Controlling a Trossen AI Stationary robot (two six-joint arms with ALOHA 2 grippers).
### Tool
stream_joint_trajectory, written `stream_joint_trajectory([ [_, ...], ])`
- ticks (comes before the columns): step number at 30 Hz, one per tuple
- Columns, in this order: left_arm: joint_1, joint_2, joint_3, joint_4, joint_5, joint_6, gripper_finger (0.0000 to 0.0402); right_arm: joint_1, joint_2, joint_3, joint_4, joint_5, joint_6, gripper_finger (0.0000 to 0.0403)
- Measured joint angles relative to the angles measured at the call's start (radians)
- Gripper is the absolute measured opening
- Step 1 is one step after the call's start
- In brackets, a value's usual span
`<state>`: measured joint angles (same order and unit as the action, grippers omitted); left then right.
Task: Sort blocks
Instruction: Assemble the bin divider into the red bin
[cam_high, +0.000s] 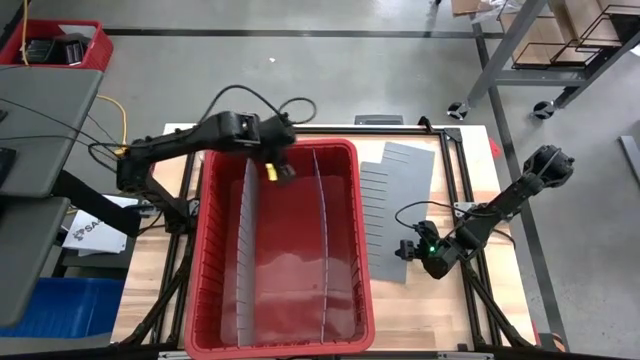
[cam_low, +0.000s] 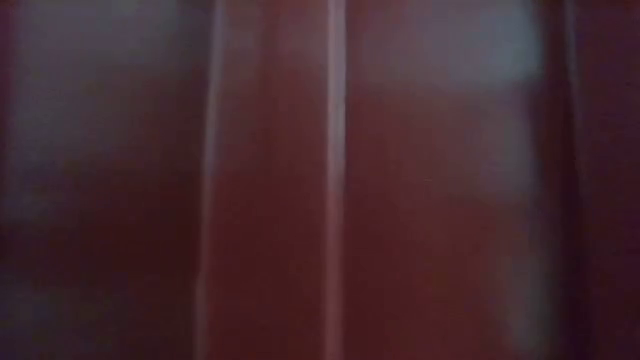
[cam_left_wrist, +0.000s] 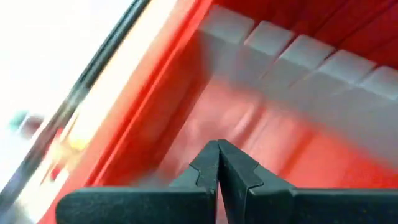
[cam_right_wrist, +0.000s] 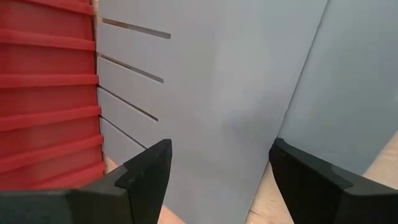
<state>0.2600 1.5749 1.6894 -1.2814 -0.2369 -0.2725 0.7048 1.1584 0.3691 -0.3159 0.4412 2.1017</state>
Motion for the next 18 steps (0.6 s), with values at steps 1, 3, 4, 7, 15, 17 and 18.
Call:
stream_joint_trajectory([
  [1,0.005,-0.006,0.01,-0.088,-0.004,-0.024,0.0,0.0,0.0,0.0,0.0,0.0,0.0,0.0261],
  [3,0.008,-0.032,0.017,-0.239,-0.015,-0.081,0.0,0.0,0.0,0.001,0.0,0.0,0.0,0.0261],
  [4,0.006,-0.052,0.017,-0.288,-0.032,-0.107,0.0,0.0,0.0,0.001,0.0,0.0,0.0,0.0261],
  [7,0.006,-0.128,-0.012,-0.281,-0.061,-0.153,0.0,0.0,0.0,0.001,0.004,0.0,0.003,0.0261],
  [15,0.085,-0.218,-0.14,-0.224,-0.253,-0.299,0.0,0.0,-0.004,0.002,0.03,-0.004,0.0,0.0261],
  [17,0.125,-0.212,-0.174,-0.148,-0.258,-0.291,0.0,0.0,-0.004,0.002,0.035,-0.004,0.0,0.0261],
  [18,0.141,-0.212,-0.186,-0.079,-0.223,-0.266,0.0,0.0,-0.004,0.002,0.035,-0.004,0.0,0.0261],
])
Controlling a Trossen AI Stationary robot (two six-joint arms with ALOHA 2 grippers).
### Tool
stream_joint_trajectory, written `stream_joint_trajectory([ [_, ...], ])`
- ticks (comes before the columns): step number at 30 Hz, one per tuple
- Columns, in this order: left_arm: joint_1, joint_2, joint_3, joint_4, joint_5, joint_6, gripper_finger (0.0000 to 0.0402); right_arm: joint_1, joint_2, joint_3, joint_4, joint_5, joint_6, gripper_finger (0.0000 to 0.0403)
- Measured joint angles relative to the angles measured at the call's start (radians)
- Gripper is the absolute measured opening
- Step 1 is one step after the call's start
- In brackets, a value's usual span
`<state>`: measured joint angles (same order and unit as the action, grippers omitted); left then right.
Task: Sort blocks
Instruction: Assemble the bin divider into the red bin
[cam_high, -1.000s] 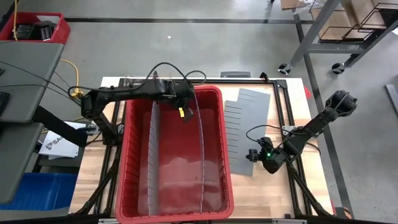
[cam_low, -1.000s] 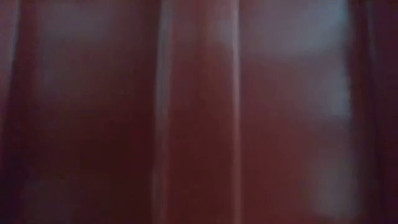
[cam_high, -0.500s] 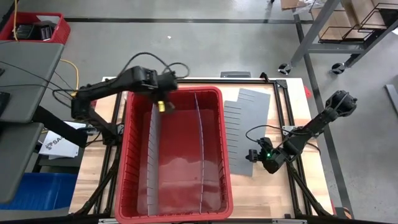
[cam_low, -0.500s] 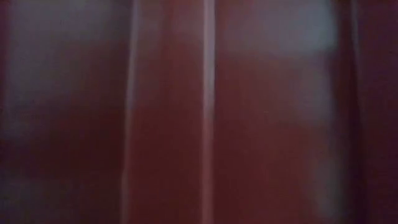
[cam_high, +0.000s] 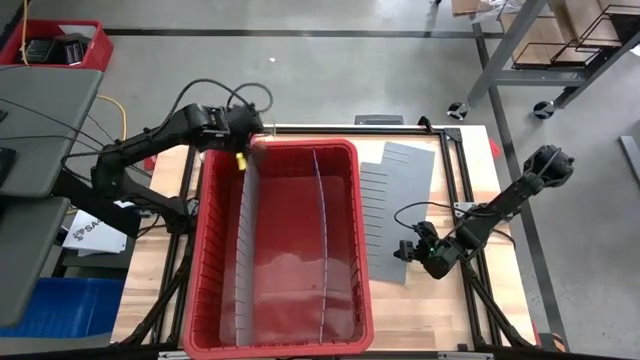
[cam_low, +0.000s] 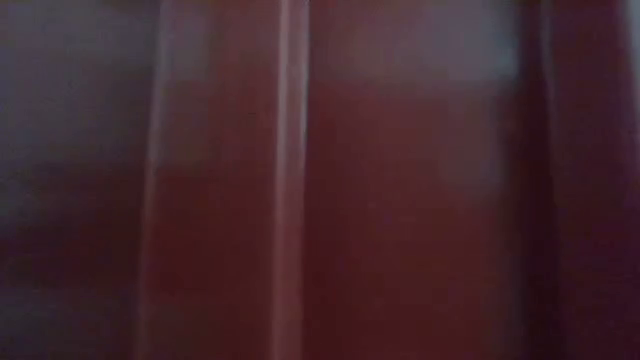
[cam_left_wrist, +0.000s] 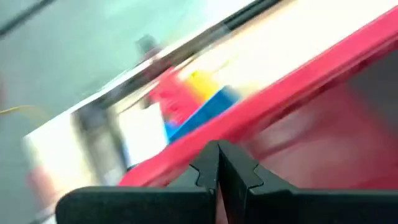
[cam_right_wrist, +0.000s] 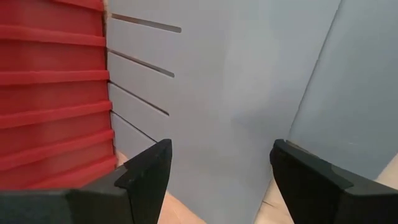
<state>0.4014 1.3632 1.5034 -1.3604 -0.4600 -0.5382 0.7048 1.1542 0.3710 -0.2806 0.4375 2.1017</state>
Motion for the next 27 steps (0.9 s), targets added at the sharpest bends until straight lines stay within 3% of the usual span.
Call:
stream_joint_trajectory([
  [9,0.007,0.098,-0.013,0.704,0.471,0.203,0.0,-0.001,0.003,0.0,0.014,-0.002,0.0,0.0261],
  [15,-0.077,0.284,0.032,0.737,0.596,0.241,0.0,-0.003,0.003,0.0,0.014,-0.004,-0.008,0.0261],
  [20,-0.15,0.395,0.094,0.816,0.6,0.237,0.0,-0.004,0.003,0.0,0.013,-0.004,-0.009,0.0261],
  [27,-0.204,0.529,0.206,0.777,0.481,0.277,0.0,-0.004,0.003,0.0,0.018,-0.005,-0.008,0.0261],
])
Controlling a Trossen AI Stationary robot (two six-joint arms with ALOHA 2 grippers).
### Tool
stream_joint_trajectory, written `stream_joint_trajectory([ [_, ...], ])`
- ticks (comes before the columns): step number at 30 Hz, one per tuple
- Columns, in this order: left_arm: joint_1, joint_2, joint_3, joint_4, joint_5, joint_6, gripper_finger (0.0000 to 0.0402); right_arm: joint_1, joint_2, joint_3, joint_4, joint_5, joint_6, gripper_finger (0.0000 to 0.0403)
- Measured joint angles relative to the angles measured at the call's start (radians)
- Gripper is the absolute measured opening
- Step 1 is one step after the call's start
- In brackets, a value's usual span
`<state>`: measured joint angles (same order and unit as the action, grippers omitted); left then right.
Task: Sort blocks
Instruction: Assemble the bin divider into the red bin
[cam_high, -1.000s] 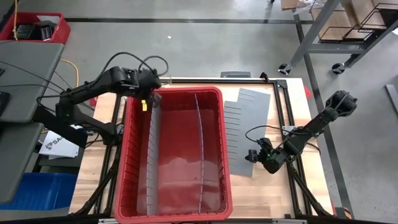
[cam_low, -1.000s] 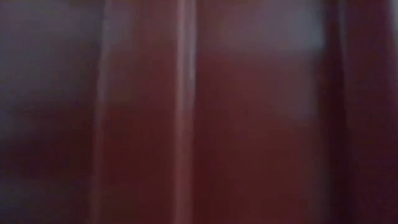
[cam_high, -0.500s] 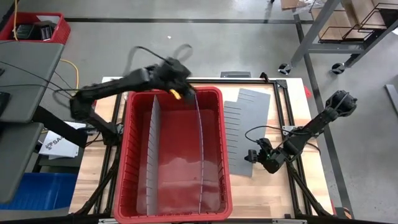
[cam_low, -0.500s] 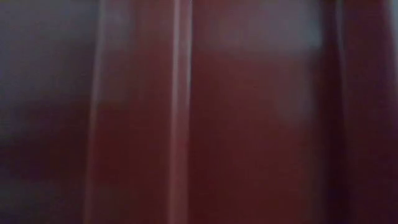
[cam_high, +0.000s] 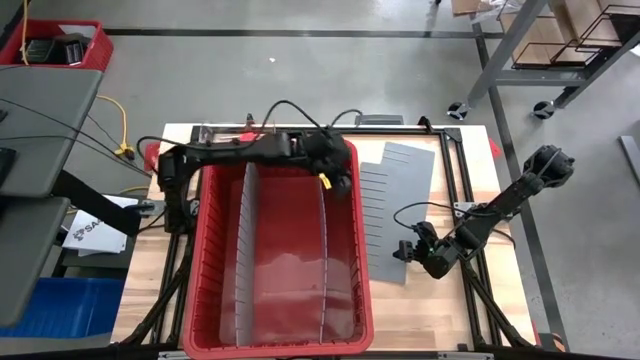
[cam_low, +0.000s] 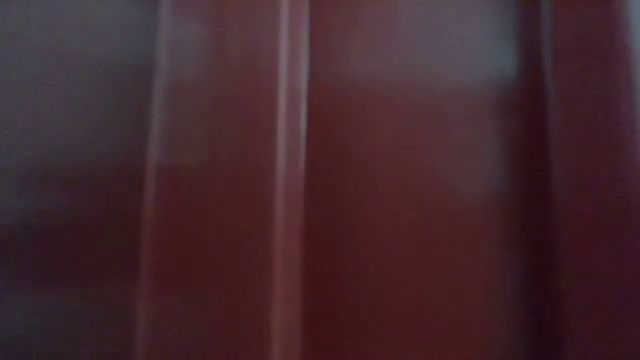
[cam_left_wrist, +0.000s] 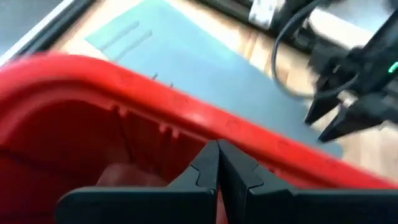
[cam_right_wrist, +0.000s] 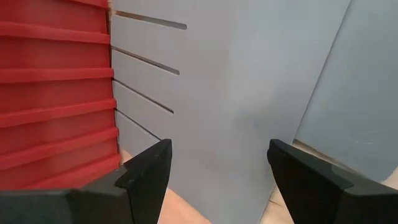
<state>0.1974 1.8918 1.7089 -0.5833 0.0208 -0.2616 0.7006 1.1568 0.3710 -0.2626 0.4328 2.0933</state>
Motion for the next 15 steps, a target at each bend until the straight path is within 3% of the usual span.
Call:
stream_joint_trajectory([
  [9,-0.028,0.049,0.049,-0.228,-0.059,0.082,0.0,0.0,-0.003,0.0,0.019,-0.098,-0.033,0.0261],
  [15,-0.042,0.059,0.039,-0.233,-0.054,0.116,0.0,-0.016,0.008,0.0,-0.005,-0.136,-0.026,0.0261],
])
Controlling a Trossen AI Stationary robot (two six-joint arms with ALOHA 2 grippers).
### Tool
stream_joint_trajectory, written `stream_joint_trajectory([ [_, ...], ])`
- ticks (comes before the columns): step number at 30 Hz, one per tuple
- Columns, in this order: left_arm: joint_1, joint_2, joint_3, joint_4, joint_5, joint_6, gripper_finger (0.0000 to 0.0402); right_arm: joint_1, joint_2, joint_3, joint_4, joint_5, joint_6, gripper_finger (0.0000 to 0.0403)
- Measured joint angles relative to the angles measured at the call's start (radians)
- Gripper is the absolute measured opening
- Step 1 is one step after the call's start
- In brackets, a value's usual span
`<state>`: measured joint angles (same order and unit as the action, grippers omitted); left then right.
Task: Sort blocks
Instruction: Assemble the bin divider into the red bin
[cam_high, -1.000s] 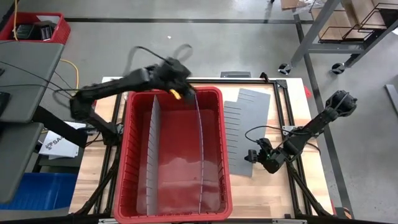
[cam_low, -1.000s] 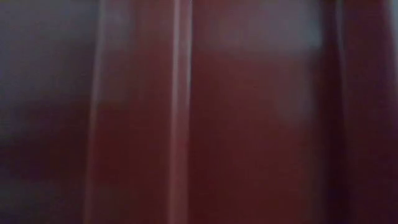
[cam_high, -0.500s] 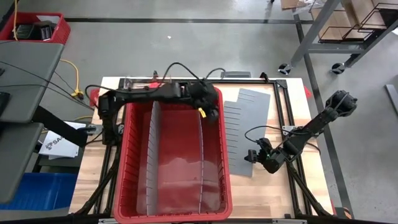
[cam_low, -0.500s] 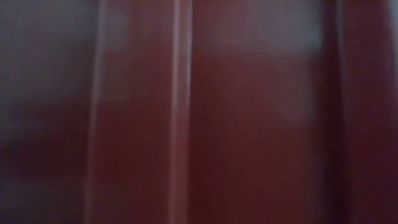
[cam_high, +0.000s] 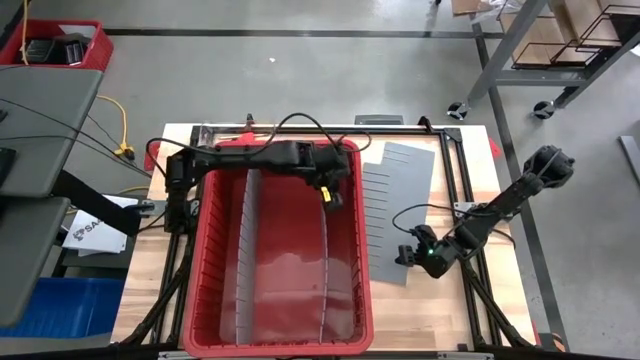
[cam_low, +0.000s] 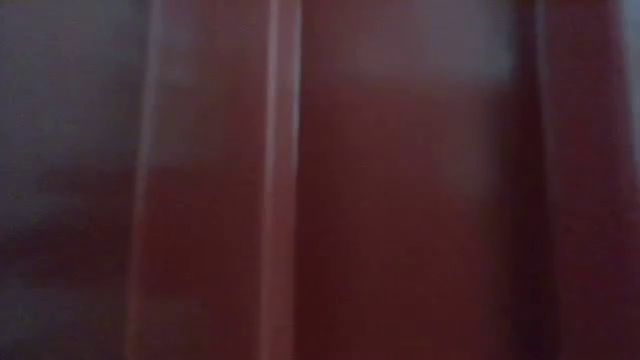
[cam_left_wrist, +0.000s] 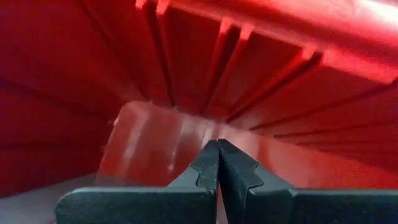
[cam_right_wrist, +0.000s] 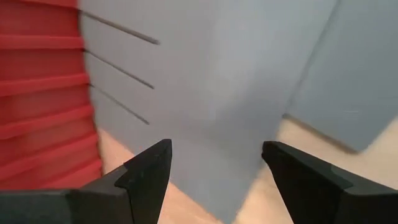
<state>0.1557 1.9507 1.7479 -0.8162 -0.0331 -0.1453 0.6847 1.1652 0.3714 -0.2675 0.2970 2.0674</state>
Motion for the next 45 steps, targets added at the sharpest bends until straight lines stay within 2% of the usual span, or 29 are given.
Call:
stream_joint_trajectory([
  [3,-0.012,0.013,-0.001,0.004,0.001,-0.006,0.0,-0.018,0.0,0.001,-0.041,-0.064,-0.007,0.0261],
  [8,-0.031,0.038,0.003,0.023,-0.011,0.018,0.0,-0.018,-0.002,0.001,-0.049,-0.077,-0.025,0.0261],
  [17,-0.058,0.063,-0.001,0.156,-0.002,-0.008,0.0,-0.038,0.031,0.002,-0.007,-0.051,-0.031,0.0261],
  [21,-0.057,0.066,0.01,0.182,0.037,0.004,0.0,-0.042,0.031,0.001,0.013,-0.042,-0.057,0.0261],
  [28,-0.06,0.064,0.013,0.21,0.079,-0.01,0.0,-0.045,0.035,-0.002,0.064,0.085,-0.05,0.0261],
  [37,-0.059,0.063,0.013,0.209,0.042,-0.01,0.0,-0.091,0.035,-0.001,0.259,0.255,-0.147,0.0261],
  [42,-0.059,0.061,0.015,0.177,0.023,-0.011,0.0,-0.121,0.027,0.0,0.267,0.152,-0.207,0.0261],
  [45,-0.059,0.055,0.015,0.118,0.021,-0.021,0.0,-0.12,0.027,0.0,0.185,0.08,-0.148,0.026],
])
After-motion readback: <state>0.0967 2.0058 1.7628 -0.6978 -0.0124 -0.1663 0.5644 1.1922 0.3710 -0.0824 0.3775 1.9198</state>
